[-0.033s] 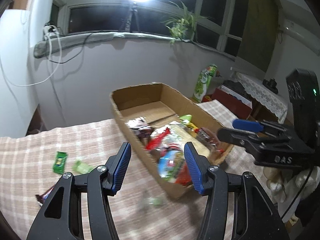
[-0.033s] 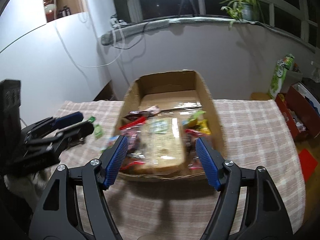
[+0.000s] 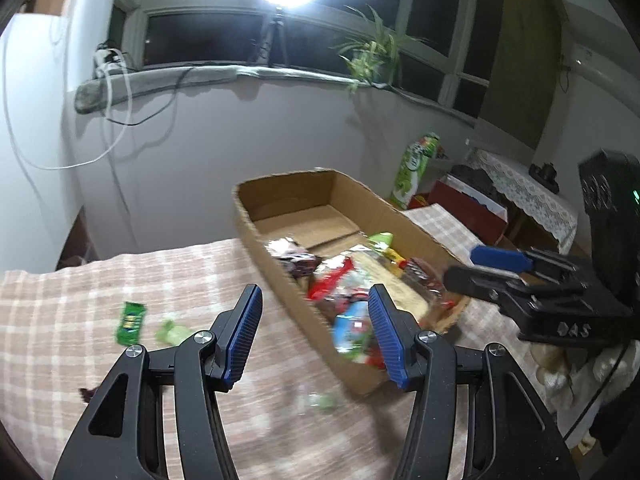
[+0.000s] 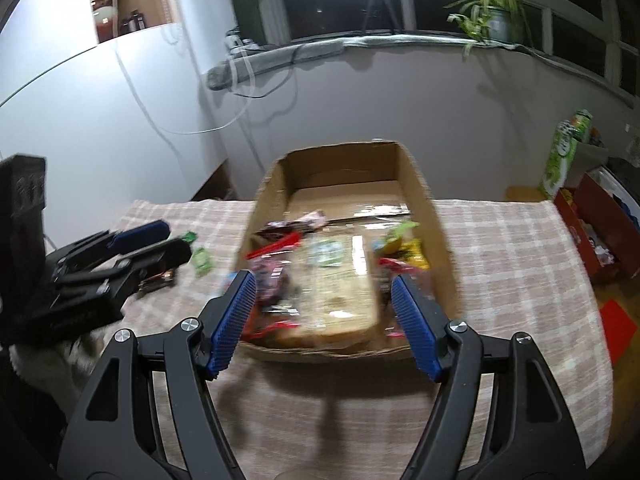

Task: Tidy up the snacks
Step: 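Carry both candies into the box and open both grippers, then move both grippers back over the Snickers bar and clear green candy, then grasp the Snickers bar with the left gripper while the right grasps the clear green candy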

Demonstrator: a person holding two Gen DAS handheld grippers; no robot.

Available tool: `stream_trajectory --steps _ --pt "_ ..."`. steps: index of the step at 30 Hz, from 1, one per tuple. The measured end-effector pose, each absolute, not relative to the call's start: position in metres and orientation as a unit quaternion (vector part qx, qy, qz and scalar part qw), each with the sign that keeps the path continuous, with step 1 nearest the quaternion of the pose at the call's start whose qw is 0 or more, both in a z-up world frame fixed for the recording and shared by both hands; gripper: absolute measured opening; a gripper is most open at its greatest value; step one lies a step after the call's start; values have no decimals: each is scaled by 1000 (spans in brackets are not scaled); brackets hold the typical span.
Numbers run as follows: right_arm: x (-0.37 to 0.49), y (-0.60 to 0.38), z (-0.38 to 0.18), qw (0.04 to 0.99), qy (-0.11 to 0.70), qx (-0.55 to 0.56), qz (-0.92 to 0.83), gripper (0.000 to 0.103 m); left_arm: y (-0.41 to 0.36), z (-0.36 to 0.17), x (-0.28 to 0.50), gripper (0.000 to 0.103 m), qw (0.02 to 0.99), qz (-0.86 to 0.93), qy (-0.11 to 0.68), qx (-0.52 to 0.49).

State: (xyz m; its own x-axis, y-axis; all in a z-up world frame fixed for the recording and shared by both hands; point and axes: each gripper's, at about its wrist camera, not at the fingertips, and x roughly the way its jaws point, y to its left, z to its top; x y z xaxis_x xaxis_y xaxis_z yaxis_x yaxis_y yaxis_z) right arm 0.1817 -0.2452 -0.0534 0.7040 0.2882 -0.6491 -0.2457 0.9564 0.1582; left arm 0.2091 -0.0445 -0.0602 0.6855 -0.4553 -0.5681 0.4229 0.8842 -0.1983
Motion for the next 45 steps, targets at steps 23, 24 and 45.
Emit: stream_trajectory --steps 23,24,45 --pt "143 -143 -102 870 414 2 267 73 85 -94 216 54 922 -152 350 -66" --pt "140 -144 -106 869 419 2 264 73 88 -98 217 54 921 -149 355 -66" --pt "173 -143 -142 867 451 47 208 73 102 -124 218 54 906 -158 386 -72"
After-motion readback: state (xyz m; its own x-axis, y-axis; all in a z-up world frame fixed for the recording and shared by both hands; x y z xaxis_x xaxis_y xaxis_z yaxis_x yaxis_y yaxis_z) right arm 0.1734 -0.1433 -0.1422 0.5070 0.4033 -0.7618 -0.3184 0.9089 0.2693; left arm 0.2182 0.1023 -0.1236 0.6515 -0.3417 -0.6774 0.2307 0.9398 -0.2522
